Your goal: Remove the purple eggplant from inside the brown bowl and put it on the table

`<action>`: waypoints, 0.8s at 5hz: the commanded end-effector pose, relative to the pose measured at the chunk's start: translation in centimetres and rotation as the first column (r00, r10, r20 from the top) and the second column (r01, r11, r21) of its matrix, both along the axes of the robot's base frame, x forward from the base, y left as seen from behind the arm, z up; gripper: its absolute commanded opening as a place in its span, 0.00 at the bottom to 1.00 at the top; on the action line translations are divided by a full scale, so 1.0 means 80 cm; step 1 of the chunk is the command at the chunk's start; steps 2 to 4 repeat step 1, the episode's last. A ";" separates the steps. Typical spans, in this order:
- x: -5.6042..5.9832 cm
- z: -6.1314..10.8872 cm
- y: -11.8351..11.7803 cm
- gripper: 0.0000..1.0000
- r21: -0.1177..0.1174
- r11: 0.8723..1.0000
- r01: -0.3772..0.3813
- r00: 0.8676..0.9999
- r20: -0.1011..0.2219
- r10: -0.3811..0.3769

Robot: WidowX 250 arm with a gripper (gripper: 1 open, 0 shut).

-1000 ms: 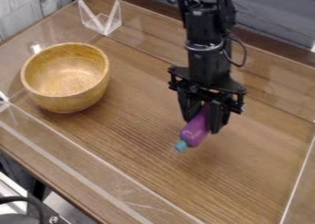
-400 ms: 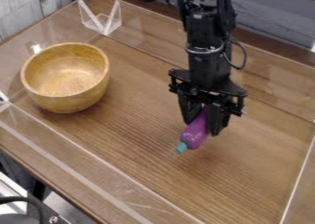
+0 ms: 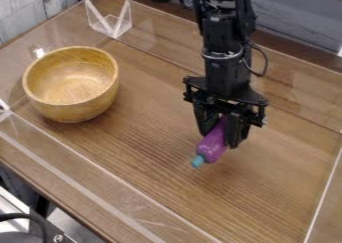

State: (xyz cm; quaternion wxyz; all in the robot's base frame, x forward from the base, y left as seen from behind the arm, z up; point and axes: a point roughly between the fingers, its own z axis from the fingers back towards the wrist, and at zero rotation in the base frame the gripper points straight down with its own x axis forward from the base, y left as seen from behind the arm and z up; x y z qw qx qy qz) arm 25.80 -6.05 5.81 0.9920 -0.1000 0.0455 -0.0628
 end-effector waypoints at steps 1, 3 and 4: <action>0.011 0.014 -0.004 1.00 -0.008 1.000 0.000 0.999 0.044 0.000; 0.011 0.014 -0.004 1.00 -0.008 1.000 0.000 0.999 0.044 0.000; 0.011 0.014 -0.004 1.00 -0.008 1.000 0.000 0.999 0.044 0.000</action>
